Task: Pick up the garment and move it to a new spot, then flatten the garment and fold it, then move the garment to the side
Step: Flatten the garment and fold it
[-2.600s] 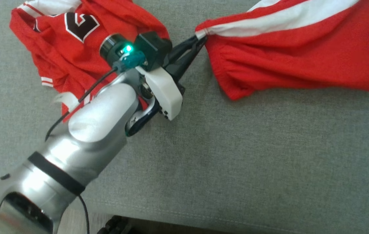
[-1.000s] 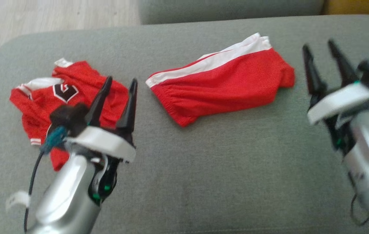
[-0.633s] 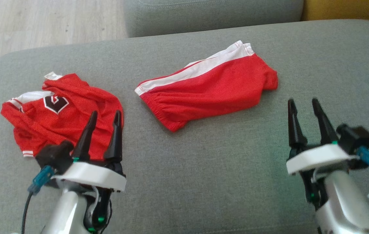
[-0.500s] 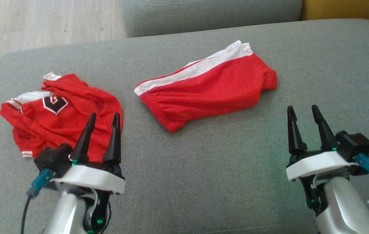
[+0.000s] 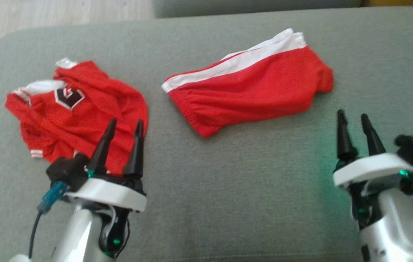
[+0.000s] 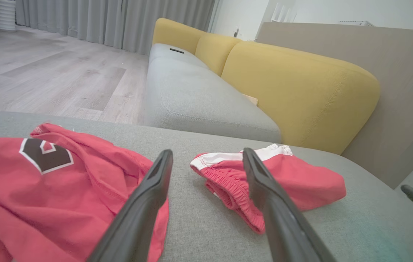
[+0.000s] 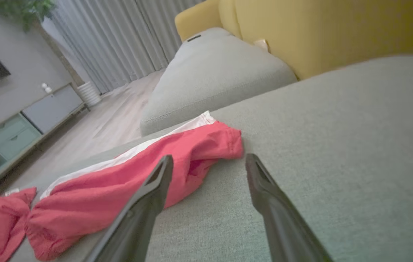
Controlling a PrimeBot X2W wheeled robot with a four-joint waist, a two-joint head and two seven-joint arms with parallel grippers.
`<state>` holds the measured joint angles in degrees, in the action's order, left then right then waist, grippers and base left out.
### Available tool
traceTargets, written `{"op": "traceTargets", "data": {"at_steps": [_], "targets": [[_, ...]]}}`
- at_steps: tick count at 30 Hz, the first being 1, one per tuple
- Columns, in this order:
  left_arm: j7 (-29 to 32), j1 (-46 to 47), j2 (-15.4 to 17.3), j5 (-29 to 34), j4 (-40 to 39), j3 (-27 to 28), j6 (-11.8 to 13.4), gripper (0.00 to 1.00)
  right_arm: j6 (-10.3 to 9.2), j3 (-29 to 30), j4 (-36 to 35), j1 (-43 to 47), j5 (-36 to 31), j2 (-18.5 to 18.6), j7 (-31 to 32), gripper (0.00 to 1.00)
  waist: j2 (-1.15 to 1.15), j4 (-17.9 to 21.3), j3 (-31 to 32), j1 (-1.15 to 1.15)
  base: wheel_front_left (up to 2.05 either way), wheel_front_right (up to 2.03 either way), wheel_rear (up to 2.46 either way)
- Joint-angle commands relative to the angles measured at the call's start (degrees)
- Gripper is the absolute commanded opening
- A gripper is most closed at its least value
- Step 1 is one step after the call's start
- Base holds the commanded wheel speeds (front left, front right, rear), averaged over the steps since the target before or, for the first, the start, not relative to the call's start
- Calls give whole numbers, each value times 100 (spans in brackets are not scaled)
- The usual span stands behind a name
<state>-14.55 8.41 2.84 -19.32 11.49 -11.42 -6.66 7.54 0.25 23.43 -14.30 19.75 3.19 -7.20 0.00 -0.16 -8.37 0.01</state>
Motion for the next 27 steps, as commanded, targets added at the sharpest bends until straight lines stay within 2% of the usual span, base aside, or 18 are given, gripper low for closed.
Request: {"op": "traceTargets", "data": {"at_steps": [1, 6, 11, 12, 18, 27], "targets": [[-44, 324, 11, 43, -138, 107, -36, 100, -5, -23, -41, -390, 473, -30, 145, 100, 0, -199, -202, -1, 0, 0, 0], [-45, 450, 6, 17, -50, -86, -60, 100, -5, 345, 657, -954, 1981, -30, 679, 100, 0, -504, -413, -1, 0, 0, 0], [-45, 551, 5, 29, -14, -282, -69, 100, -5, 830, 1607, -1666, 2824, -31, 878, 100, 0, -797, -512, -1, 0, 0, 0], [-45, 596, 5, -6, -50, -339, -71, 100, -5, 1035, 2008, -1947, 2970, -31, 927, 100, 0, -915, -544, -1, 0, 0, 0], [-45, 665, 5, 26, -202, -450, -67, 100, -5, 1656, 3153, -2655, 2784, 9, 1006, 100, 0, -1224, -624, -1, 0, 0, 0], [-45, 722, 4, -94, -474, -597, -2, 100, -5, 2024, 4603, -3522, 2092, 464, 1160, 100, 0, -1564, -838, -1, 0, 0, 0]]}}
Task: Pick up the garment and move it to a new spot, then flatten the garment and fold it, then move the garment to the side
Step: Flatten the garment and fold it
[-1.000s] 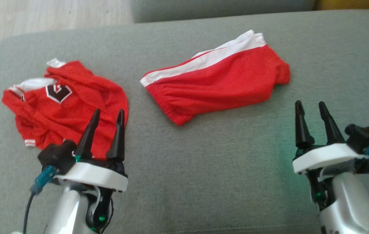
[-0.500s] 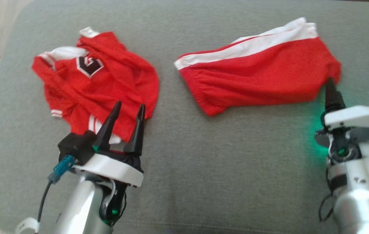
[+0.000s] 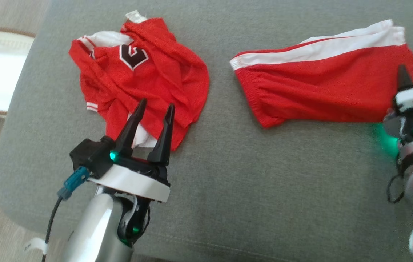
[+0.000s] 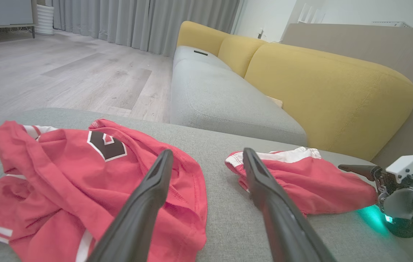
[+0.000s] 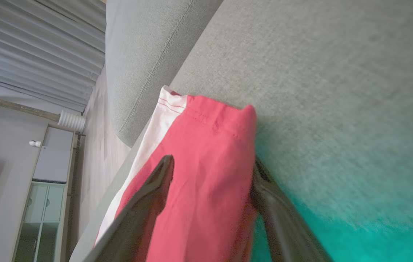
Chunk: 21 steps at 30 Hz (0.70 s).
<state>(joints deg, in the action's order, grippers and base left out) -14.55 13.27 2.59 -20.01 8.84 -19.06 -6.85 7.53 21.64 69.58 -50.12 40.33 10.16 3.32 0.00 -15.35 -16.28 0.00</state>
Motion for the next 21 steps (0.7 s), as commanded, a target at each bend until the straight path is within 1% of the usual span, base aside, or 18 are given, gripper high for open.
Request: {"op": "traceTargets", "data": {"at_steps": [1, 5, 11, 12, 13, 14, 18, 21], "targets": [[-45, 252, 30, -39, -226, 153, 25, 100, -4, -79, 109, -48, -30, -172, 110, 100, 0, -80, -78, 0, 0, 0, 0], [-45, 317, 29, -92, -268, 110, 53, 100, -4, 36, 364, -349, -297, 15, 178, 100, 0, -191, -192, 0, 0, 0, 0], [-45, 372, 29, -145, -270, 85, 90, 100, -4, 244, 432, -471, -711, 85, 398, 100, 0, -274, -277, 0, 0, 0, 0], [-45, 378, 29, -151, -270, 83, 99, 100, -4, 292, 434, -460, -782, 81, 436, 82, 0, -277, -284, 0, 0, 0, 0], [-45, 382, 29, -157, -272, 82, 107, 100, -4, 345, 434, -454, -851, 78, 457, 11, 0, -276, -288, 0, 0, 0, 0], [-45, 387, 29, -160, -271, 83, 115, 100, -4, 386, 435, -452, -939, 81, 451, 0, 0, -271, -288, 0, 0, 0, 0], [-45, 387, 29, -174, -260, 97, 140, 100, -4, 515, 436, -518, -1240, 64, 303, 0, 0, -194, -248, 0, 0, 0, 0], [-45, 374, 29, -159, -238, 109, 142, 100, -4, 593, 436, -578, -1386, 59, 65, 0, 0, -88, -179, 0, 0, 0, 0]]}}
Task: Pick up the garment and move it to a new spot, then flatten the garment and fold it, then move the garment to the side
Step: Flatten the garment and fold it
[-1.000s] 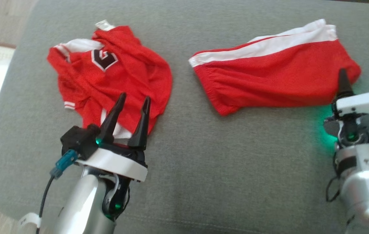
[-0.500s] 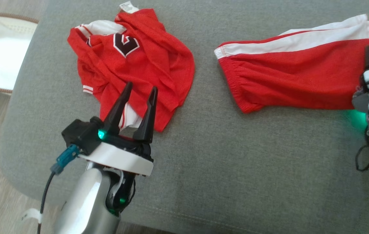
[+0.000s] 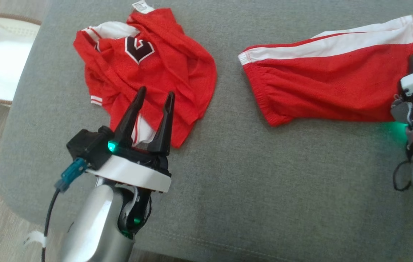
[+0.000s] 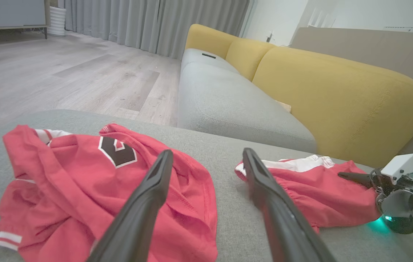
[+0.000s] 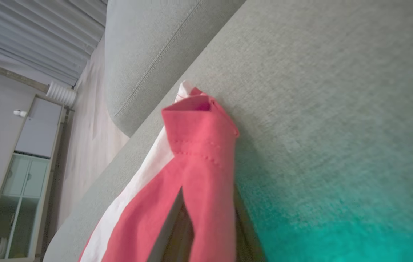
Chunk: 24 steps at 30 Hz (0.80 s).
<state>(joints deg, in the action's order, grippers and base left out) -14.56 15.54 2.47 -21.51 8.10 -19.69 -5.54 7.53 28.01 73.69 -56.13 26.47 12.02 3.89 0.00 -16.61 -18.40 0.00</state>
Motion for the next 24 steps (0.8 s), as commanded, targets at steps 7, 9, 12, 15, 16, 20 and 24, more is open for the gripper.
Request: {"op": "traceTargets", "data": {"at_steps": [7, 9, 12, 15, 16, 20, 24], "targets": [[-44, 101, 41, 42, -128, 235, -6, 100, -4, 104, 26, 167, -129, -29, -626, 0, 0, 352, 292, 0, 0, 0, 0], [-44, 64, 41, 59, -119, 254, -12, 100, -4, 151, 26, 281, -150, 22, -795, 0, 0, 454, 383, 0, 0, 0, 0], [-44, -13, 41, 89, -95, 284, -19, 100, -4, 314, 26, 532, -186, 134, -1046, 0, 0, 607, 538, 0, 0, 0, 0], [-44, -95, 41, 82, -91, 315, -24, 100, -4, 495, 26, 746, -250, 205, -1179, 0, 0, 733, 654, 0, 0, 0, 0], [-44, -120, 41, 79, -92, 325, -25, 100, -4, 519, 26, 794, -302, 229, -1219, 0, 0, 768, 682, 0, 0, 0, 0], [-44, -186, 41, 83, -98, 342, -33, 100, -4, 641, 26, 832, -391, 230, -1278, 0, 0, 862, 726, 0, 0, 0, 0], [-44, -203, 41, 84, -85, 329, -43, 100, -4, 665, 26, 755, -452, 169, -1317, 0, 0, 875, 740, 0, 0, 0, 0]]}}
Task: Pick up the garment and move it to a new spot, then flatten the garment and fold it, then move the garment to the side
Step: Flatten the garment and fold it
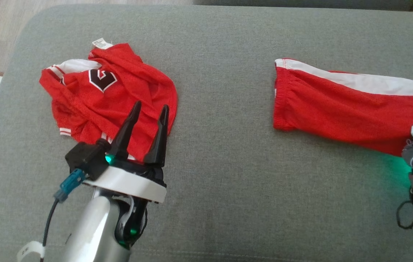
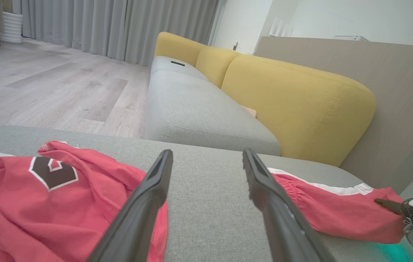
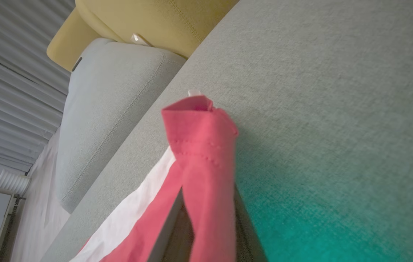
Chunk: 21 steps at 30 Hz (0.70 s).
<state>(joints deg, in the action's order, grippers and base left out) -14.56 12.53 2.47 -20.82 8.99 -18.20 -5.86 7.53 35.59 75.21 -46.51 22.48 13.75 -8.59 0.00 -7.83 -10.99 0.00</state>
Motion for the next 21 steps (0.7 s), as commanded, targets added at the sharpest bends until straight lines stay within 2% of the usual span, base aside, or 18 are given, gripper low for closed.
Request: {"op": "traceTargets", "data": {"at_steps": [1, 5, 10, 14, 21], "targets": [[-44, 100, 41, 16, -166, 174, -14, 100, -4, -111, -132, -252, -72, -35, -74, 0, 0, -6, 3, 0, 0, 0, 0], [-44, 104, 41, 16, -113, 145, -30, 100, -4, -341, -274, -364, -209, -235, -133, 0, 0, -65, 70, 0, 0, 0, 0], [-44, 35, 41, 29, -50, 204, -24, 100, -4, -862, -785, -338, -148, -670, -92, 0, 0, -159, 227, 0, 0, 0, 0], [-44, -41, 41, 12, -35, 260, -18, 100, -4, -1533, -1361, -53, 48, -907, 65, 0, 0, -238, 335, 0, 0, 0, 0], [-44, -138, 41, 25, -16, 288, -19, 100, -4, -2585, -2376, 608, 700, -1048, 379, 0, 0, -370, 444, 0, 0, 0, 0]]}}
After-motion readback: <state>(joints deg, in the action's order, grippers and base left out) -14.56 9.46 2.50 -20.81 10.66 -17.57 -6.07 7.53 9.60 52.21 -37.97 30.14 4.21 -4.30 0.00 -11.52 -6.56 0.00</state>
